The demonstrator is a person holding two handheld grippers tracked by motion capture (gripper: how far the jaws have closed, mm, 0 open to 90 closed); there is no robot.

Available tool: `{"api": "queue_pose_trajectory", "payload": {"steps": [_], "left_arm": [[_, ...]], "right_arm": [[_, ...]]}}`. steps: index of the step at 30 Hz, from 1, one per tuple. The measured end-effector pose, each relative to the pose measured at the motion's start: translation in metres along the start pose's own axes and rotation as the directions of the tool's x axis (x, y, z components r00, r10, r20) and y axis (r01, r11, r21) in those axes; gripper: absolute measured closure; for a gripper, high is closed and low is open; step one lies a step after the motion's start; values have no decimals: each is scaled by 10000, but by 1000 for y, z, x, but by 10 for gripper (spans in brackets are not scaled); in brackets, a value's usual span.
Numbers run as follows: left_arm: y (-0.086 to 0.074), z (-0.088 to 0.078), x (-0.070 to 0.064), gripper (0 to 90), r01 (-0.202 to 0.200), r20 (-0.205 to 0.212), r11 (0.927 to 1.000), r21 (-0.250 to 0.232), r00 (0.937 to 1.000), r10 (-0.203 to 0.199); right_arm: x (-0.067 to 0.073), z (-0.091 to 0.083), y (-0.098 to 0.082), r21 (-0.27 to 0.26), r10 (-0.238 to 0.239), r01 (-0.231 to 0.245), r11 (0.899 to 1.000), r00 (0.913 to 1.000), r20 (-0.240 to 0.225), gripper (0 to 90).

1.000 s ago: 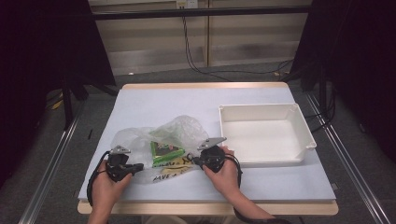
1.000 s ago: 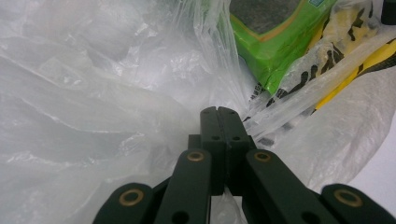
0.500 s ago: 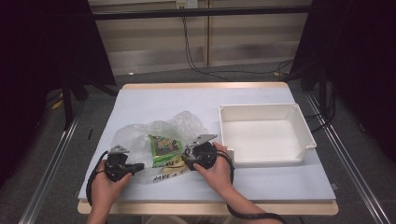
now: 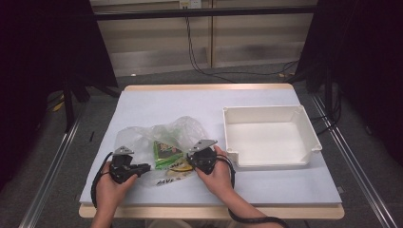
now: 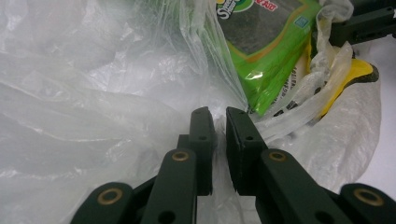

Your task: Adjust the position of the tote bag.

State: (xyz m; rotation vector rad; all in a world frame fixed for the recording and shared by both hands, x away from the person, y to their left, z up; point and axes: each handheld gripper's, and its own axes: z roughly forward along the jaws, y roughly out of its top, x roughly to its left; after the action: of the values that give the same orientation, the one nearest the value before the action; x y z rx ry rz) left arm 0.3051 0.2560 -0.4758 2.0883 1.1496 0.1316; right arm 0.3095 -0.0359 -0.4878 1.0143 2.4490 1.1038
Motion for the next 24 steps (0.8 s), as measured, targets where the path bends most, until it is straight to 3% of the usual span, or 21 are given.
{"api": "queue_pose_trajectory", "payload": {"steps": [2,5,6,8,10,12,16,20,22,24], "left_arm": [[1,0,0,813,-47,-31,10000,31,10000,47],[1,1,0,824,-63,-101,10000,-44,9999,62],[1,0,0,827,-57,-75,10000,7,10000,57],[1,0,1,828,-31,-68,10000,-21,10000,30],[1,-1,4,840,-110,-210,9999,57,9997,112],[1,-3,6,849,-75,-317,9999,79,9995,78],[0,-4,9,889,-49,-202,9999,130,9998,51],[3,-6,7,900,39,-481,9991,419,9988,-19],[4,-5,6,900,-12,-523,9987,518,9986,39],[6,-6,6,900,-241,-581,9966,784,9979,287]], "right_arm": [[0,1,1,75,245,-244,9997,9996,-165,893],[0,0,2,130,186,-184,9997,9997,-187,900],[1,-1,1,89,420,-417,9991,9987,-275,900],[3,-2,0,119,836,-829,9965,9931,-820,900],[11,-4,-2,91,641,-635,9979,9933,-960,900],[17,-5,-4,125,781,-771,9969,9888,-1269,900],[21,-8,-8,3,886,-893,9960,9883,-1243,900],[12,-15,-12,-33,966,-974,9952,9905,-976,900],[8,-18,-14,-49,1241,-1258,9920,9839,-1286,900],[10,-20,-15,-34,1202,-1217,9926,9843,-1291,900]]}}
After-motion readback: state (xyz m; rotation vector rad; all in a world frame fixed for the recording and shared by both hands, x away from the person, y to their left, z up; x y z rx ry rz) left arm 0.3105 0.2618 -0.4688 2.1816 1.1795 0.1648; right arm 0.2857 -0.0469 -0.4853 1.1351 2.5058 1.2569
